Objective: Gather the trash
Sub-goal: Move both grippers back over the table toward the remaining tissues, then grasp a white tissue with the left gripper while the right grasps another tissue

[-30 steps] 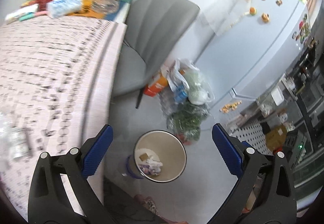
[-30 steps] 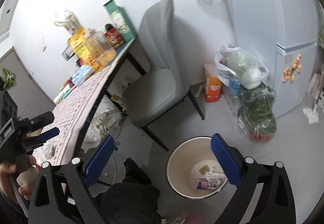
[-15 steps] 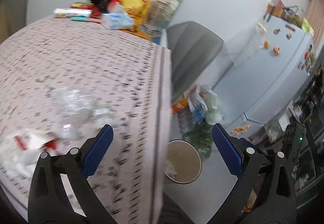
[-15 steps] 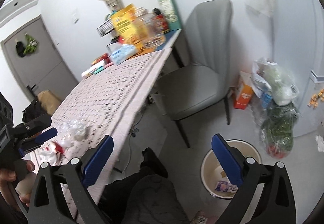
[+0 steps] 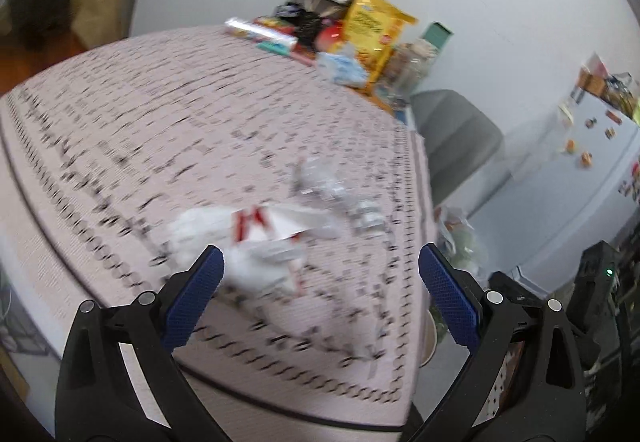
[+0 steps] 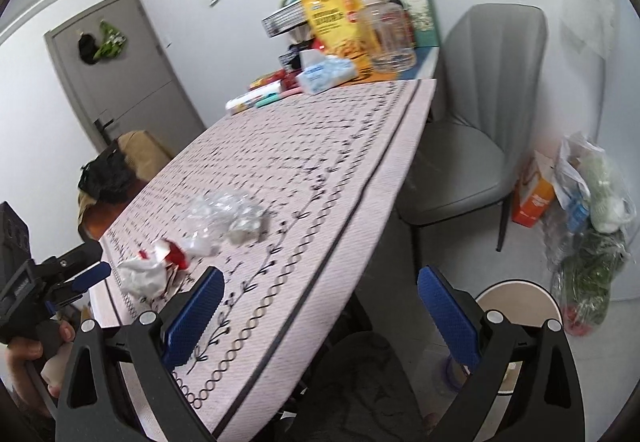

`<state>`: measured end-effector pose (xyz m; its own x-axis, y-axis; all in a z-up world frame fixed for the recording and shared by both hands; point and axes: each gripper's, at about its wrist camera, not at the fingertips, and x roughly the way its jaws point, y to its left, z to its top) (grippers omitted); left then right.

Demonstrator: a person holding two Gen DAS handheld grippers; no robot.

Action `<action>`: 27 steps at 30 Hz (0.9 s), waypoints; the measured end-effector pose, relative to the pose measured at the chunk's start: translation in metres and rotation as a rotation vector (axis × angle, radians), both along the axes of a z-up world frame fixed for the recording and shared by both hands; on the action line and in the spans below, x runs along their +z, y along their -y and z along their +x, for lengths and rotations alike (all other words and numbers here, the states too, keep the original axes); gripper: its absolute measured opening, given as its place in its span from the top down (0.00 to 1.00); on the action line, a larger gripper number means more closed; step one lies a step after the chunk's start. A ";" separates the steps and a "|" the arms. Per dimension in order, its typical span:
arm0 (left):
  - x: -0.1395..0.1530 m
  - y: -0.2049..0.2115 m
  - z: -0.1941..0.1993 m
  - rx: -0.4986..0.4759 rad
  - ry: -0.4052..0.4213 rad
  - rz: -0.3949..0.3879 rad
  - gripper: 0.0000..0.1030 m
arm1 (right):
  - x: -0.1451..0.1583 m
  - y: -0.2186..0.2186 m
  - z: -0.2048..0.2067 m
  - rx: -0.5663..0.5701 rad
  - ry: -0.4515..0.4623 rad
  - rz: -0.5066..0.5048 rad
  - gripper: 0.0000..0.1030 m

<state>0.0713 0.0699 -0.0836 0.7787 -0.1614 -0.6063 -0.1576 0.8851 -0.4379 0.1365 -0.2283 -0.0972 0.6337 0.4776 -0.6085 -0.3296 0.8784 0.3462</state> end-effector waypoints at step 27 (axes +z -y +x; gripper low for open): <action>-0.051 -0.066 0.016 0.163 -0.058 -0.134 0.54 | -0.020 -0.025 0.005 0.070 -0.056 -0.004 0.15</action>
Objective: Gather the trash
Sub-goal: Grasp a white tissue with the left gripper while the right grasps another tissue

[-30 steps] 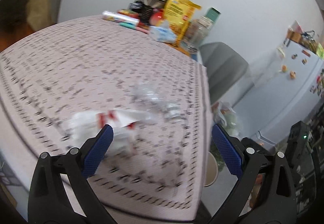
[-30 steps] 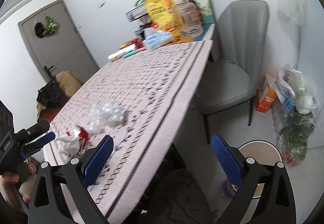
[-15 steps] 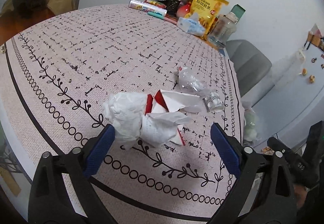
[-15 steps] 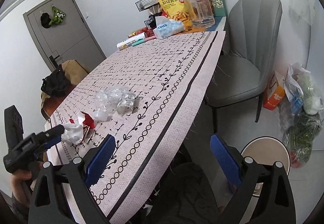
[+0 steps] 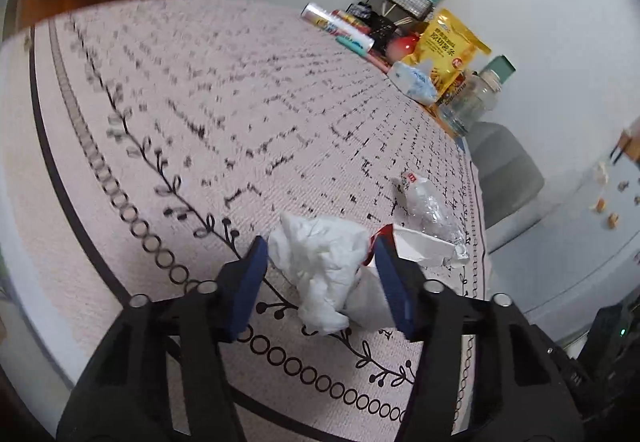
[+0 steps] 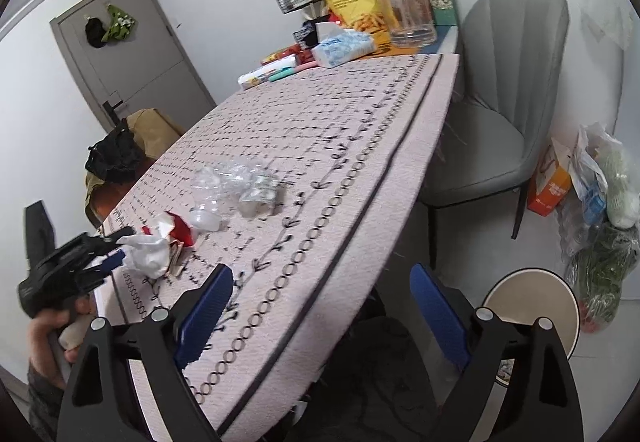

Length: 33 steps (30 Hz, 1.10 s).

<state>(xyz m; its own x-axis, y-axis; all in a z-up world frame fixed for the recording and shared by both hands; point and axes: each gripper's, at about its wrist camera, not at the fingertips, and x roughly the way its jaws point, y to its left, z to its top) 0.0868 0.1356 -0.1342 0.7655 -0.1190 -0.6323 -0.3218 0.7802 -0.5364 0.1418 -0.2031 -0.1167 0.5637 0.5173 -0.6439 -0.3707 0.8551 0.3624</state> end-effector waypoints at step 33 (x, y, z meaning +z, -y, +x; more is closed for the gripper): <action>0.016 -0.040 -0.053 0.063 0.102 -0.003 0.84 | 0.009 -0.213 -0.018 0.404 -0.012 -0.112 0.83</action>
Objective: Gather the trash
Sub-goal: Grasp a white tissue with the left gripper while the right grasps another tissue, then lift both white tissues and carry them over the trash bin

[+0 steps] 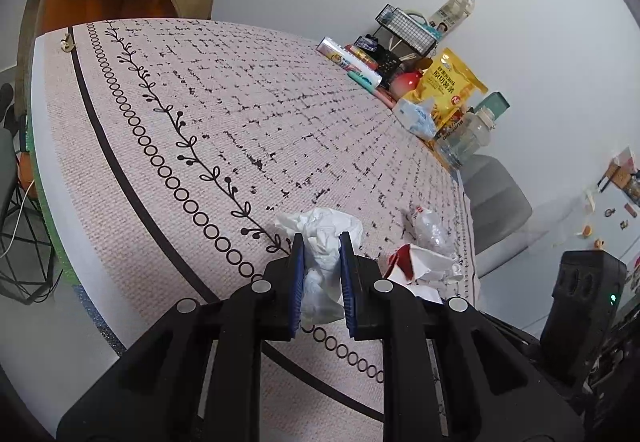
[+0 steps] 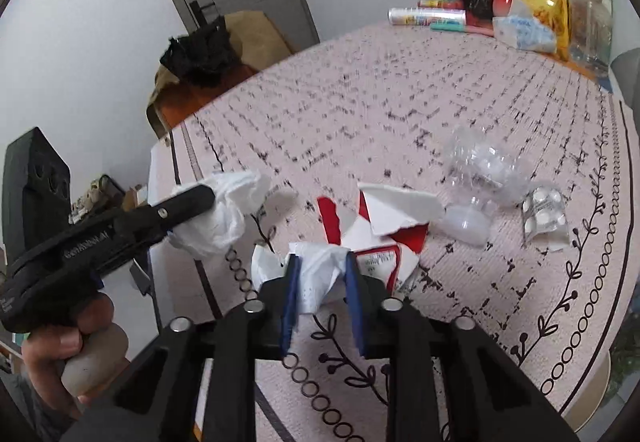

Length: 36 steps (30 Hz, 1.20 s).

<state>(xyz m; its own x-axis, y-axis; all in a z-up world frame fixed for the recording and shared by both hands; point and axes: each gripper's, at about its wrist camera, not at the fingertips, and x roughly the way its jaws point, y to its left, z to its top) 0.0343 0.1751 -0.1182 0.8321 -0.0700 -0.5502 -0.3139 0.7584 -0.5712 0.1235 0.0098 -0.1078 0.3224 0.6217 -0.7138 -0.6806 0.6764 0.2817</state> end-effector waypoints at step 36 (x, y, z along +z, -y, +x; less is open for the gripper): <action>0.075 0.218 0.120 -0.418 0.055 0.194 0.83 | 0.039 0.254 0.031 -0.505 0.125 0.148 0.85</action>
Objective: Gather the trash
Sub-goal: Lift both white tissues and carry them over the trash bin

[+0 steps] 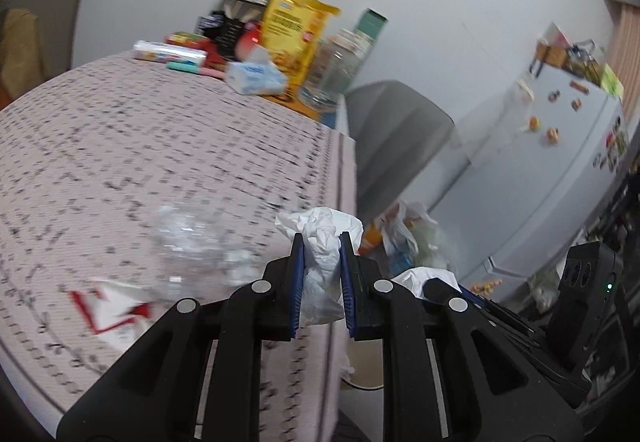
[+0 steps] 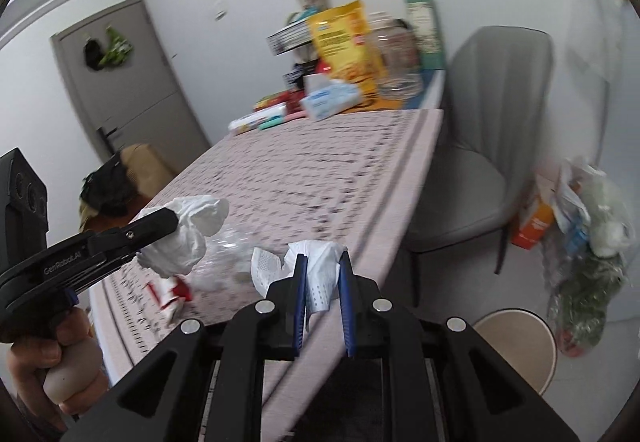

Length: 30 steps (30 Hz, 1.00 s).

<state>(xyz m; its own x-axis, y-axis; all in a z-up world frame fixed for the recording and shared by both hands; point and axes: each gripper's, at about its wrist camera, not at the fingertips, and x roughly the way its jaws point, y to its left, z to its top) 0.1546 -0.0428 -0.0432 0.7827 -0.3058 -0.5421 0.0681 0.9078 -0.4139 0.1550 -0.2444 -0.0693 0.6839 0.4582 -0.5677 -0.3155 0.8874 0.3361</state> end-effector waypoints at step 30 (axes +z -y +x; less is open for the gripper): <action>-0.077 0.190 0.085 -0.253 -0.228 0.111 0.84 | -0.148 0.203 0.027 -0.364 -0.287 0.174 0.84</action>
